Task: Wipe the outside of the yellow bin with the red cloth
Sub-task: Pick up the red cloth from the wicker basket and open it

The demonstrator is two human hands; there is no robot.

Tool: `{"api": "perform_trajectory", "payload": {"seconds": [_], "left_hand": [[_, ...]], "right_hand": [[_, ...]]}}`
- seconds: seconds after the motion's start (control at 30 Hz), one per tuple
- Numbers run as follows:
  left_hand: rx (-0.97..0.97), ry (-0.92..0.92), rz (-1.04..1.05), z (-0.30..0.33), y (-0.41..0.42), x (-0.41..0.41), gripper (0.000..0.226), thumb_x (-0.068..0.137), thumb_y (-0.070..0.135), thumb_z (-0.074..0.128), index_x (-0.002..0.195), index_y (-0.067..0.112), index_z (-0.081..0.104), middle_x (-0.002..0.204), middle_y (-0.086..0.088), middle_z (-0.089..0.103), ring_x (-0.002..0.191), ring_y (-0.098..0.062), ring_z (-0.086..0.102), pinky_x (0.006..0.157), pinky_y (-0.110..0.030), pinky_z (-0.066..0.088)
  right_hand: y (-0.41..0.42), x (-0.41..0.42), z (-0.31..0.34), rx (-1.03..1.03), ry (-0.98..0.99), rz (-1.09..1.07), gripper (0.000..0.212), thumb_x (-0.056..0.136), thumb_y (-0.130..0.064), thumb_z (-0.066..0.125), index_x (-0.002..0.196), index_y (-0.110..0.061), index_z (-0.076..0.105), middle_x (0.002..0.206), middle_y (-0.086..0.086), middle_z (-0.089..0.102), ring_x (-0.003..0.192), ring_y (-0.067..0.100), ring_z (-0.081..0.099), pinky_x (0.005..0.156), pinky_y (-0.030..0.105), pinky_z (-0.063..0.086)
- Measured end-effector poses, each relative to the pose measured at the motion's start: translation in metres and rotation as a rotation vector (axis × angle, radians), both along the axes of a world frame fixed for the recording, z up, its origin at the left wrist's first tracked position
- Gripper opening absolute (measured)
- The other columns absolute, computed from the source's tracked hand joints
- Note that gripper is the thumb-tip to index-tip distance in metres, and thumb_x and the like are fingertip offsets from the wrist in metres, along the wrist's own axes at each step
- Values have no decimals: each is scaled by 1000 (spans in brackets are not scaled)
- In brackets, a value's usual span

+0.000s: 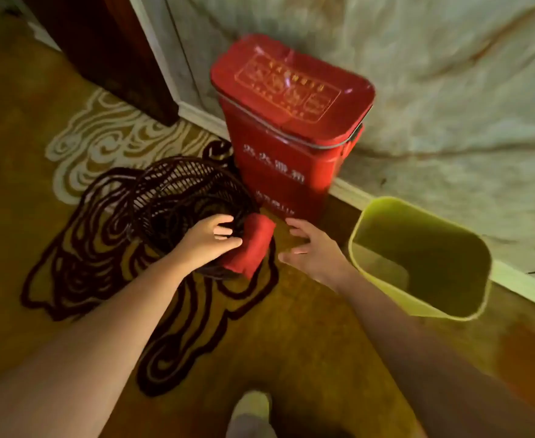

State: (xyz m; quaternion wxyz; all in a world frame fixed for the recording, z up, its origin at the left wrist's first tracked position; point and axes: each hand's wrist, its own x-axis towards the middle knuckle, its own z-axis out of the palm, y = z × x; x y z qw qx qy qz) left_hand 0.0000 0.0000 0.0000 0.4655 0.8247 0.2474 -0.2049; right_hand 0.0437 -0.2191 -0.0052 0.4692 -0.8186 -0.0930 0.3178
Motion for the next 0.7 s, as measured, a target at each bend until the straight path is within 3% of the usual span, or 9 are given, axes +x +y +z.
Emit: {"api": "perform_trajectory", "payload": {"seconds": [0.13, 0.2, 0.27, 0.33, 0.4, 0.47, 0.6, 0.7], "left_hand": [[30, 22, 14, -92, 5, 19, 68, 69, 39, 69, 130, 22, 45, 131, -5, 56, 114, -16, 54, 90, -24, 39], [55, 35, -36, -135, 7, 28, 67, 70, 39, 70, 129, 19, 47, 133, -4, 54, 115, -14, 52, 88, -21, 36], [59, -32, -25, -166, 13, 37, 49, 70, 32, 72, 116, 21, 59, 119, -1, 63, 95, -5, 58, 75, -10, 41], [33, -108, -14, -183, 20, 40, 37, 69, 28, 74, 105, 22, 65, 92, 9, 68, 69, 7, 61, 56, 0, 41], [17, -169, -9, -190, 24, 38, 37, 67, 26, 76, 103, 19, 66, 82, 13, 66, 62, 12, 61, 51, 1, 41], [9, -195, 20, -191, 25, 35, 40, 66, 25, 77, 103, 18, 66, 88, 8, 69, 67, 7, 64, 55, -2, 44], [79, -228, 54, -183, 19, 32, 42, 64, 19, 78, 104, 14, 67, 96, -3, 69, 78, -1, 61, 67, -10, 45], [159, -279, 49, -178, 19, 31, 37, 63, 16, 78, 98, 15, 69, 94, -5, 71, 76, -2, 61, 68, -14, 45]], "right_hand": [[35, 10, -96, 70, -33, -34, 79, 74, -24, 77, 141, -31, 35, 121, -15, 44, 109, 12, 54, 80, 20, 44], [52, 14, -144, 108, -99, -56, 82, 73, -25, 77, 142, -28, 34, 129, -15, 45, 116, 12, 51, 92, 26, 45], [66, 19, -184, 119, -139, -85, 82, 73, -27, 77, 142, -26, 34, 141, -4, 48, 126, 17, 49, 102, 34, 44], [76, 19, -212, 155, -132, -146, 78, 72, -25, 77, 140, -28, 39, 137, 2, 52, 122, 20, 54, 100, 40, 48], [84, 16, -224, 238, -118, -229, 74, 73, -20, 77, 137, -31, 42, 128, 0, 56, 108, 20, 63, 88, 45, 56], [89, 12, -226, 315, -77, -318, 71, 73, -15, 77, 135, -31, 45, 127, 1, 58, 101, 17, 65, 81, 43, 59], [100, 2, -218, 323, -80, -468, 67, 74, -10, 76, 134, -27, 49, 121, 0, 63, 94, 12, 67, 83, 38, 59], [103, -4, -216, 309, -147, -487, 64, 76, -12, 74, 133, -25, 50, 101, -10, 58, 76, -4, 58, 88, 25, 53]]}}
